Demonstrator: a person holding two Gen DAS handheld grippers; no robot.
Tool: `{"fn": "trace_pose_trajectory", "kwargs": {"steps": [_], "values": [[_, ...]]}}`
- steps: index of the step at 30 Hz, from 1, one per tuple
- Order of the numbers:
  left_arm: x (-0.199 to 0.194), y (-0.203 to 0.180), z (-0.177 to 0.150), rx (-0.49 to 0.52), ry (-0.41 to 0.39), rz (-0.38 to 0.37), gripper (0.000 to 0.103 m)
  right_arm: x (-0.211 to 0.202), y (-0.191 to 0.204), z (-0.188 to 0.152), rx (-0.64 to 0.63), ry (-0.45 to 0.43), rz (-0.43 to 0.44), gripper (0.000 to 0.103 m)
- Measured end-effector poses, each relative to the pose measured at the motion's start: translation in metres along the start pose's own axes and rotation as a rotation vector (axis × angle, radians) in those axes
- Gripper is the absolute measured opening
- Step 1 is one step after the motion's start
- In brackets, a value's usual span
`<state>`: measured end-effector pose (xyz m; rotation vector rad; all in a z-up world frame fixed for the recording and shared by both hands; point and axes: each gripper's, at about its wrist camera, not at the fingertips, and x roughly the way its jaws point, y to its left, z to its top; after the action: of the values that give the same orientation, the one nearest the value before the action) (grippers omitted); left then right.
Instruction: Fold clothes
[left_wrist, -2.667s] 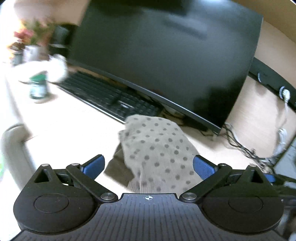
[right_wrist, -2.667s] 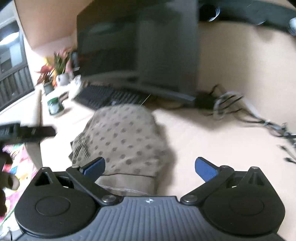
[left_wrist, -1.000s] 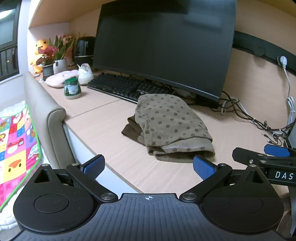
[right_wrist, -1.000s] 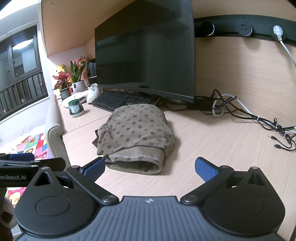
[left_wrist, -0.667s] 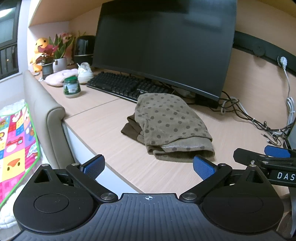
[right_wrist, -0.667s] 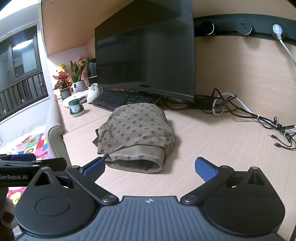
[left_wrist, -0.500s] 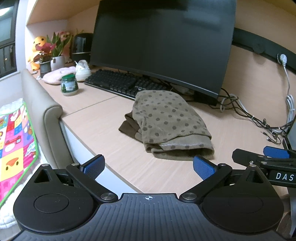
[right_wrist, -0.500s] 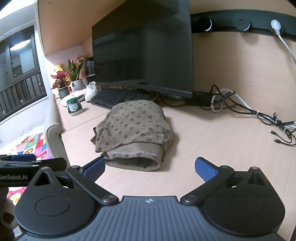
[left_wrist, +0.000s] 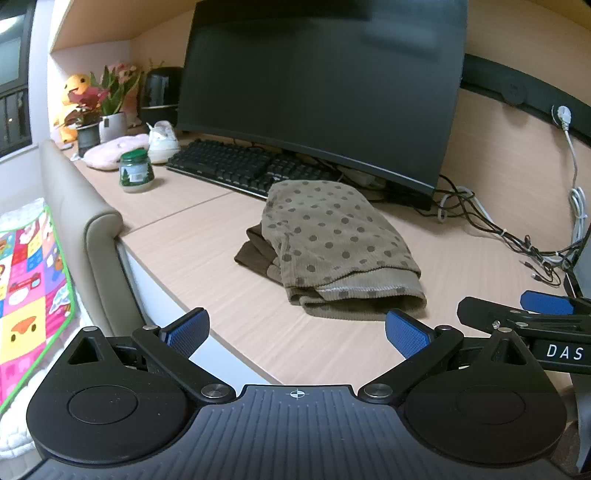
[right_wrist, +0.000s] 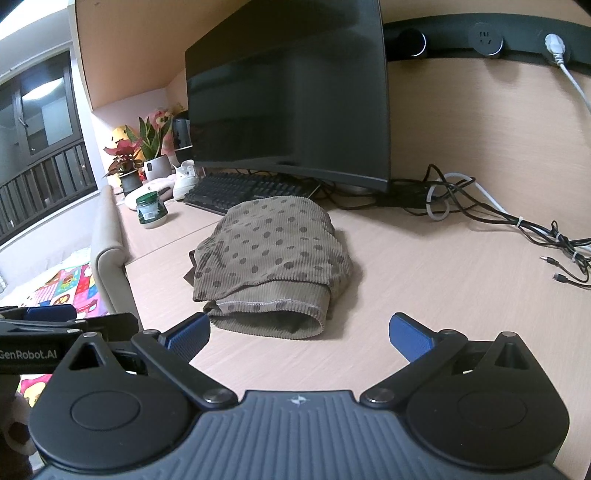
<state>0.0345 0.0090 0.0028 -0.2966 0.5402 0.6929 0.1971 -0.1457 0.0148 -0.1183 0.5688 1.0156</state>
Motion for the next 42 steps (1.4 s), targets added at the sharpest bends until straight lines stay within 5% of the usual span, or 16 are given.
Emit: {"fn": "trace_pose_trajectory", "kwargs": {"steps": [42], "values": [[0.0034,-0.0005,-0.0024,-0.014,0.023,-0.001,0.103,0.0038,0.0003,-0.0012,-0.002,0.019,0.021,0.103]]}}
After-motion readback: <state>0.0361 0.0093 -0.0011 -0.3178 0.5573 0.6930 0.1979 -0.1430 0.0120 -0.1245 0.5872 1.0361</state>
